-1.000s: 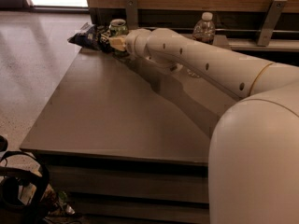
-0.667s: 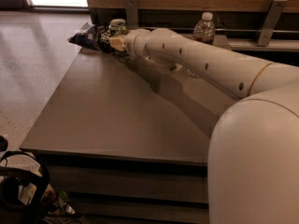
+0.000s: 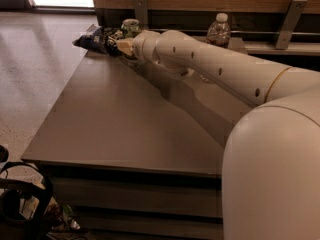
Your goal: Move green can near blue chip bag
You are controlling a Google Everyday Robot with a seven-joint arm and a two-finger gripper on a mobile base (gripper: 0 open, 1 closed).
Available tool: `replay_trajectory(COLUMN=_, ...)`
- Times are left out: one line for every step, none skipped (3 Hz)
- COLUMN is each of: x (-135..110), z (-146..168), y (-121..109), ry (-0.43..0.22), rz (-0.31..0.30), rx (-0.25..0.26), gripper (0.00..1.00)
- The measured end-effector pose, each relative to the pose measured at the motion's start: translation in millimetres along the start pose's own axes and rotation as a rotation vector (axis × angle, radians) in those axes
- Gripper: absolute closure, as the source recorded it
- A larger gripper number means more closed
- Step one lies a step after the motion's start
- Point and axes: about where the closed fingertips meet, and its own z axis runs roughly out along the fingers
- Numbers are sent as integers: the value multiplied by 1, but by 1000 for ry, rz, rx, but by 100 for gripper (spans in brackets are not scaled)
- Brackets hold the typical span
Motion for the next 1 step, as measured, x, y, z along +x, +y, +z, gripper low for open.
replay_trajectory(x=0, z=1, y=1, ry=0, rz=0, rx=-2, gripper=0)
